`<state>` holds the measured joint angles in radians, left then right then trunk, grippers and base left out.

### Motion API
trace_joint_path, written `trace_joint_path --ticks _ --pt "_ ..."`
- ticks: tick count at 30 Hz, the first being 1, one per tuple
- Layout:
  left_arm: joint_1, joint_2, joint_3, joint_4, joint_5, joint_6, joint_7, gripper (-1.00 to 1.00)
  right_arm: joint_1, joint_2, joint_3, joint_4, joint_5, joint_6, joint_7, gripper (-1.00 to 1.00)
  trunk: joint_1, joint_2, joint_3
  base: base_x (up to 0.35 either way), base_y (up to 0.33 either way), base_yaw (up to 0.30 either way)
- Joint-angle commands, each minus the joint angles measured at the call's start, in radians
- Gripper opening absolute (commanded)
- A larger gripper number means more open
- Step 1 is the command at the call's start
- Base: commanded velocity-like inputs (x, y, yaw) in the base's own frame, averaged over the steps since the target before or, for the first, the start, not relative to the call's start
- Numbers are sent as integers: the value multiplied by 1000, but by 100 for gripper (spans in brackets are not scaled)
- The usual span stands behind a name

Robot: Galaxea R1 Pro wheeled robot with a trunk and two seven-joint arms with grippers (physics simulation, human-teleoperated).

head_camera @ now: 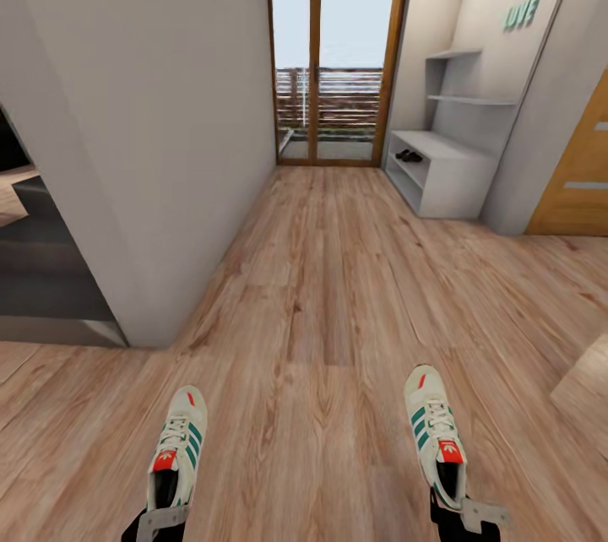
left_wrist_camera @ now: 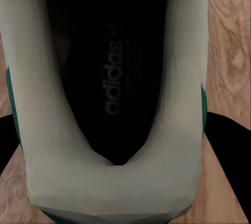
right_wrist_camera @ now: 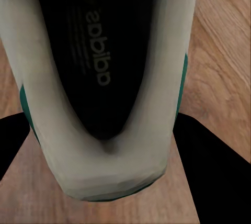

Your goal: Pick up the two gym shoes and the two sandals from the corridor floor and place them onto the hallstand (shoe rack) in the corridor, making sure they are on the rack and not on the floor. Arrange them so the two gym shoes are next to each other and the two sandals are next to each other.

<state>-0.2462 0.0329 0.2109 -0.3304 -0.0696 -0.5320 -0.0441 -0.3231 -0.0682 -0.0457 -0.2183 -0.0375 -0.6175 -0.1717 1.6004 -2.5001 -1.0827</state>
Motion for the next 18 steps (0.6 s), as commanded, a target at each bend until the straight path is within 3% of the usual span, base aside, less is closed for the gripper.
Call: trace_joint_path --ticks 1,18 --pt "-1 -1 8 1 -7 -3 -5 -100 -1 0 -2 1 -4 -4 3 -100 0 0 -1 340 0 0" --pt "-1 1 8 1 -3 -3 -5 -100 -1 -1 -2 1 -4 -4 -1 -100 0 0 -1 340 0 0"
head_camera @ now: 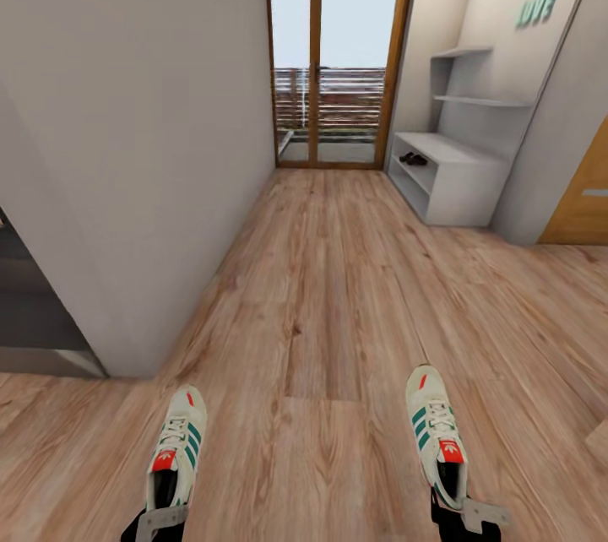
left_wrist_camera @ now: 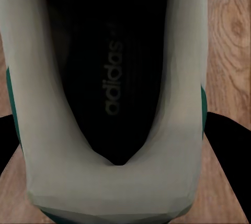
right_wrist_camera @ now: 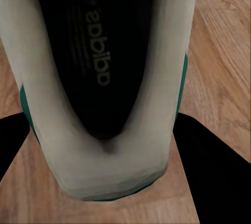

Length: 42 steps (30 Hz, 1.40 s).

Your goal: Pick up the two gym shoes and the two sandals from the corridor floor and place them onto the hallstand (shoe rack) in the corridor, making sure they are on the rack and not on the floor. Arrange them so the two gym shoes are next to each other and the two sandals are next to each other.

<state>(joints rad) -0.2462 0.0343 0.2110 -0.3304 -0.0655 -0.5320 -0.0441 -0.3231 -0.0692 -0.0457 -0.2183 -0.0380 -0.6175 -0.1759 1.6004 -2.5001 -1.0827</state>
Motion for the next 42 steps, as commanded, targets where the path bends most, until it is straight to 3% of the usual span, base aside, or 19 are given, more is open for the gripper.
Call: trace_joint_path --ticks 1,42 --pt "-1 -1 8 1 -7 -3 -5 -100 -1 0 -2 1 -4 -4 2 -100 0 0 -1 340 0 0" --pt "-1 -2 8 1 -7 -3 -5 -100 -1 2 -2 1 -3 -4 4 -100 0 0 -1 340 0 0"
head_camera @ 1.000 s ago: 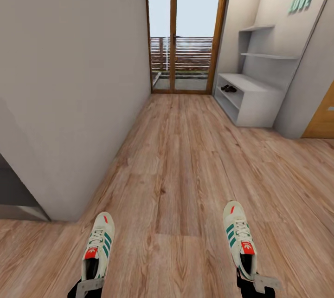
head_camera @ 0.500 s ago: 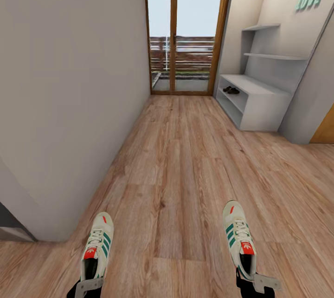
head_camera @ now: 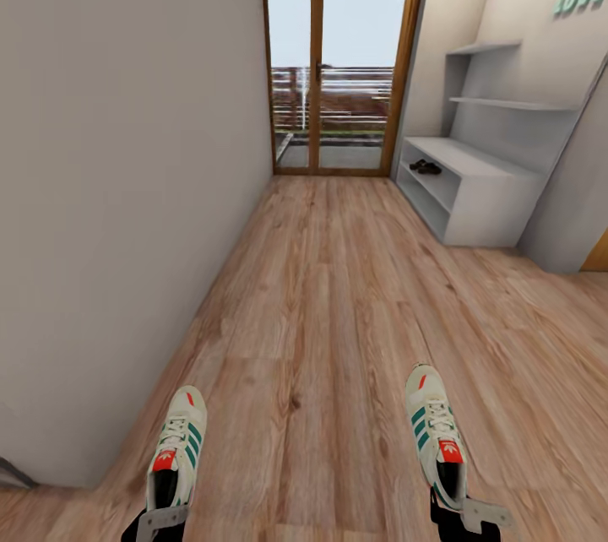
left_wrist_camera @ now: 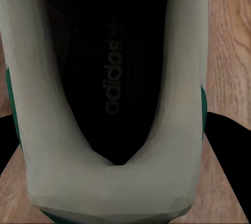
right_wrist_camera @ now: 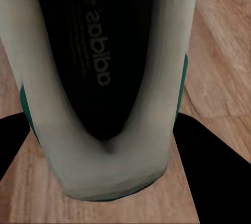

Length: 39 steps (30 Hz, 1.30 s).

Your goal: Pick up the two gym shoes and the two sandals from the corridor floor and place them onto the hallstand (shoe rack) in the corridor, making sure they are on the rack and not on the floor. Arrange them so the two gym shoes are next to each other and the two sandals are next to each other.

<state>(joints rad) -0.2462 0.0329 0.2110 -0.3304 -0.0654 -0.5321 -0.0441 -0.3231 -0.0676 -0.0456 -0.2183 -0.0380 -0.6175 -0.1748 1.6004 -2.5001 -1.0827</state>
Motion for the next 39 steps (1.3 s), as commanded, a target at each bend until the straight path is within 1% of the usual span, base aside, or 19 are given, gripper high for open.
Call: trace_joint_path --ticks 1,16,27,39 --pt "-1 -1 8 1 -7 -3 -5 -100 -1 0 -2 1 -3 -4 3 -100 0 0 -1 340 0 0" --pt "-1 -1 8 1 -7 -3 -5 -100 -1 2 -2 1 -3 -4 4 -100 0 0 -1 340 0 0" --pt "-1 -1 8 1 -7 -3 -5 -100 -1 -4 -2 1 -3 -4 4 -100 0 0 -1 340 0 0" --pt "-1 -1 8 1 -7 -3 -5 -100 -1 -3 -2 2 -3 -4 3 -100 0 0 -1 340 0 0"
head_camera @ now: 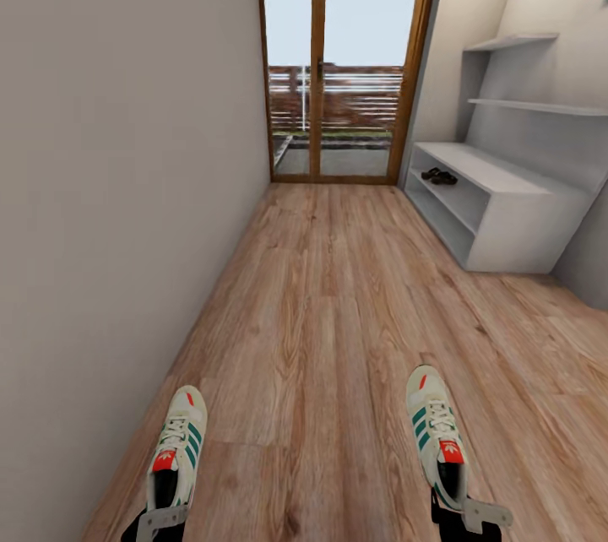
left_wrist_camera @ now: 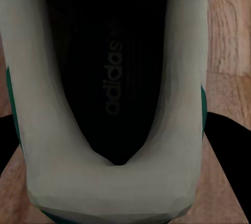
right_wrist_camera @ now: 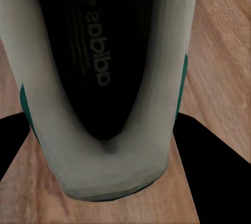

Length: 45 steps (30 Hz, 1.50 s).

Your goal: Pick up the two gym shoes and the two sandals from the corridor floor and place them onto the hallstand (shoe rack) in the corridor, making sure they are on the rack and not on the floor. Arrange them so the two gym shoes are next to each other and the two sandals are next to each other.

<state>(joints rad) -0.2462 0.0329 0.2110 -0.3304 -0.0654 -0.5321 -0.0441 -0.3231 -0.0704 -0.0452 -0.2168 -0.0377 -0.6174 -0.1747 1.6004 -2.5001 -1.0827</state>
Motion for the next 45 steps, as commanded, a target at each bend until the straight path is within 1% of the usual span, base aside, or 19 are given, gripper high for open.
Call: trace_joint_path --ticks 1,31,40,45 --pt "-1 -1 8 1 -7 -3 -5 -100 -1 0 -2 0 -4 -4 3 -100 0 0 -1 340 0 0" --pt "-1 -1 8 1 -7 -3 -5 -100 -1 2 -2 -1 -5 -4 3 -100 0 0 -1 340 0 -3" --pt "-1 -1 8 1 -6 -3 -5 -100 -1 3 -2 -1 -4 -4 4 -100 0 0 -1 340 0 -233" --pt "-1 -1 8 1 -7 -3 -5 -100 -1 3 -2 -1 -5 -4 3 -100 0 0 -1 340 0 -89"
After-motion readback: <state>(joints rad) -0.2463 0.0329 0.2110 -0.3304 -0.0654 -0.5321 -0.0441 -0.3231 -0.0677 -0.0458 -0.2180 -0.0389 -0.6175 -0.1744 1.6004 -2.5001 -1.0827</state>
